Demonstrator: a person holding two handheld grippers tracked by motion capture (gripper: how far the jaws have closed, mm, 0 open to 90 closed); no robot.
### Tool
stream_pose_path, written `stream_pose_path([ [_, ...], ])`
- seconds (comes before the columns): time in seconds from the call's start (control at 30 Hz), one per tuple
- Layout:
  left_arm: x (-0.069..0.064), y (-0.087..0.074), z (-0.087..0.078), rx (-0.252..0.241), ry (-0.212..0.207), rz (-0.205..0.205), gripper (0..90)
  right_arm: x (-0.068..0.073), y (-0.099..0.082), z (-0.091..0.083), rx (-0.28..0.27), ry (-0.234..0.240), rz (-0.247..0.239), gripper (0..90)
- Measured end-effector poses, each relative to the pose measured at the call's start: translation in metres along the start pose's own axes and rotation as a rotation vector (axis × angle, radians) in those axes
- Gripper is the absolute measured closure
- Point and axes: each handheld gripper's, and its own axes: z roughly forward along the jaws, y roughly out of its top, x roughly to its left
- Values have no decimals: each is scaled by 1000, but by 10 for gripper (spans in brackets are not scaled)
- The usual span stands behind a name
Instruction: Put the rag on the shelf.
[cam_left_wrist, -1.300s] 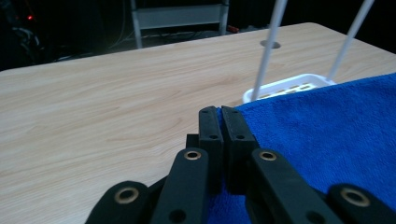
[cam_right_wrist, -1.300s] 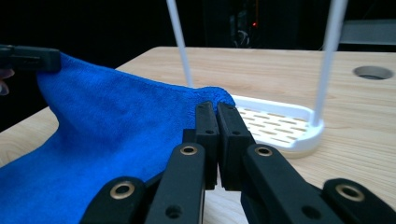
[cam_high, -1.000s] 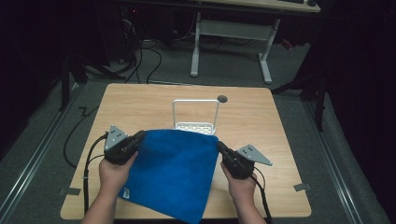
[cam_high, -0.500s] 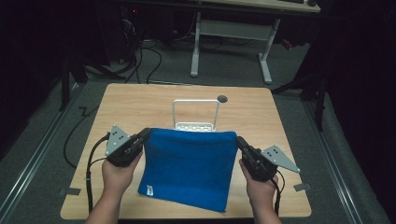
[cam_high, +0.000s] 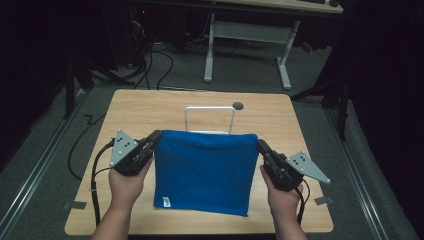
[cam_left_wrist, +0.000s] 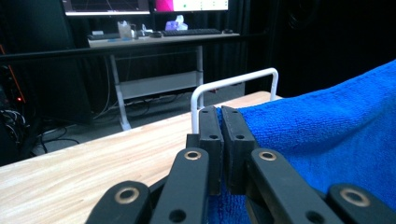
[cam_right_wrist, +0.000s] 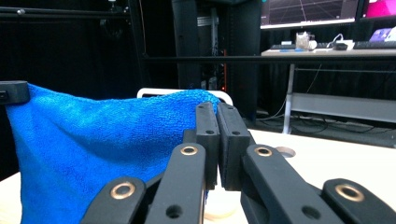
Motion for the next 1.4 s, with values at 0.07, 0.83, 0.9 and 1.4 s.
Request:
stream_pose_path([
  [0.07,0,3,1,-5,8,5,882,-1,3,1,-8,2,-4,889],
  [0.83,5,49,19,-71,58,47,882,-16,41,21,-66,-4,-21,890],
  [0.9,5,51,19,-79,62,55,882,-17,46,23,-71,-6,-30,890],
  [1.4,17,74,35,-114,88,60,882,-21,73,41,-102,-24,-44,889],
])
